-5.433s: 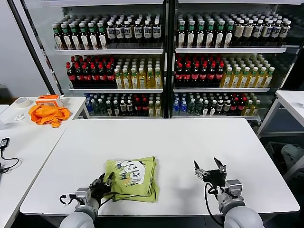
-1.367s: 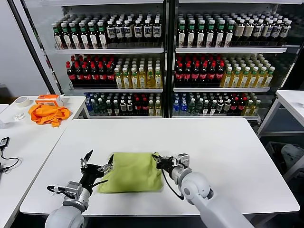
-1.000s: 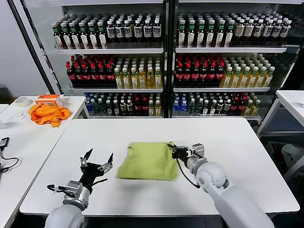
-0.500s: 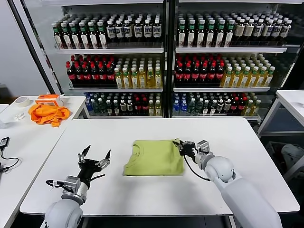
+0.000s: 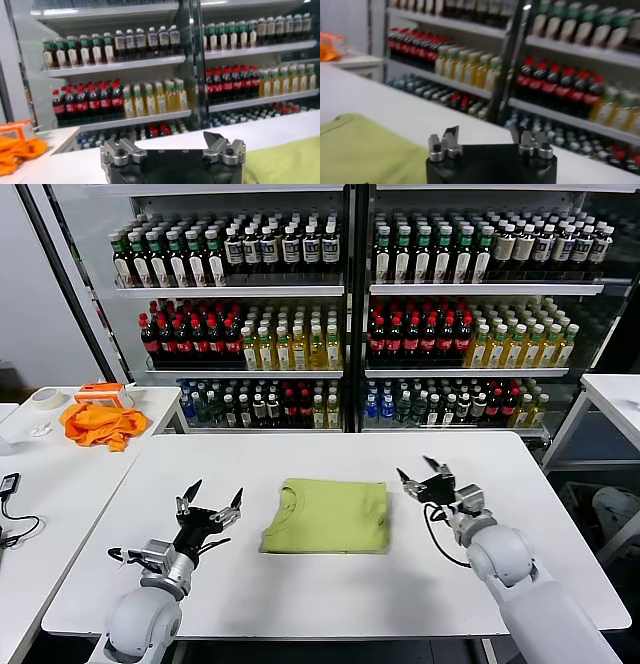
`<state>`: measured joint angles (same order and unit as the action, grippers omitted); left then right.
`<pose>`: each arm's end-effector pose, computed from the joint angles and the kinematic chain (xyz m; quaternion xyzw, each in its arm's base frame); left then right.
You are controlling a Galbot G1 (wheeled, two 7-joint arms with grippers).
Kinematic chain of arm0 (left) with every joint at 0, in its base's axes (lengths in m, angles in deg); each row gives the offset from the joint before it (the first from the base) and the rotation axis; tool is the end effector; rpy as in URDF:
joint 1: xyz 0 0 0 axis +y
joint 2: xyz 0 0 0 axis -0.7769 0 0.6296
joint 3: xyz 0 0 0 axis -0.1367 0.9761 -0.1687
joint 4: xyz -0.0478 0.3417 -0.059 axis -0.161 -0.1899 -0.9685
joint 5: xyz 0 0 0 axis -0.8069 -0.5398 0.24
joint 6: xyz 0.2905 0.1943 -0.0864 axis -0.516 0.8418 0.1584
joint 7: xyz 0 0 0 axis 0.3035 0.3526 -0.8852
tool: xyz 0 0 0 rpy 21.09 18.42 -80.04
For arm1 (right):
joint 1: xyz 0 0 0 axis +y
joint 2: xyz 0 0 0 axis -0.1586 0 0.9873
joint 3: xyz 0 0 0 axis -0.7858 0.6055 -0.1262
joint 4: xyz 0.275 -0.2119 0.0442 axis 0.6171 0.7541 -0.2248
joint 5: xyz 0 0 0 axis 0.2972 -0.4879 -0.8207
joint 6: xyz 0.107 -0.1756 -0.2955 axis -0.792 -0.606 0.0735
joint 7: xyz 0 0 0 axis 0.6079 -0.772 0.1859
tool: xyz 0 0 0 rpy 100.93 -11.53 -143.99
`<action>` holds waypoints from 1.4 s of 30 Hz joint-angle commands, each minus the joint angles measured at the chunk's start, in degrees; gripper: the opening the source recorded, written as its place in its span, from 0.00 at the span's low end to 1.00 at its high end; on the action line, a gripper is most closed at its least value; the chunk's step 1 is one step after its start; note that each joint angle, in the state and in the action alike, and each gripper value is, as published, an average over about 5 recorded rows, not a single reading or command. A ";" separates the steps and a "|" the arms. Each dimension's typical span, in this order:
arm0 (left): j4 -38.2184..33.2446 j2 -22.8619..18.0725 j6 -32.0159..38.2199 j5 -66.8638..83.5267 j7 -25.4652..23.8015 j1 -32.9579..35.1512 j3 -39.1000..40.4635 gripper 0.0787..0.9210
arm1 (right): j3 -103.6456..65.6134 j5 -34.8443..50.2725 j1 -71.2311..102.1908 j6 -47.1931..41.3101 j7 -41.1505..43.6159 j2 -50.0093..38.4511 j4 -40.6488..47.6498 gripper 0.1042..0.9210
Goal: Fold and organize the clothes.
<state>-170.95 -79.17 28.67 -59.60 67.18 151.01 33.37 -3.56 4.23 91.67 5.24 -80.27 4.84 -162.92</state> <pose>0.2960 0.0704 -0.2847 -0.0887 -0.9934 -0.0494 0.0533 0.3805 -0.0821 -0.2552 0.1420 -0.9773 0.1267 0.0936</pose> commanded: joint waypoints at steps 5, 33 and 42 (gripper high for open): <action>2.18 1.66 5.80 2.75 -3.27 -3.13 -0.23 0.88 | -10.40 -7.09 9.35 5.03 -8.85 3.32 -9.57 0.85; 2.43 1.86 8.03 -2.11 -3.29 -3.05 -2.02 0.88 | -6.90 -12.22 8.62 6.04 -9.70 0.74 -6.06 0.88; 4.60 0.73 16.69 -3.40 -12.36 -3.00 -2.84 0.88 | -6.60 -12.69 8.32 7.22 -10.05 0.57 -4.91 0.88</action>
<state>-168.53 -78.28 37.97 -61.51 63.14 148.03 31.29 -10.88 -6.93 100.37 11.56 -89.48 5.29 -168.80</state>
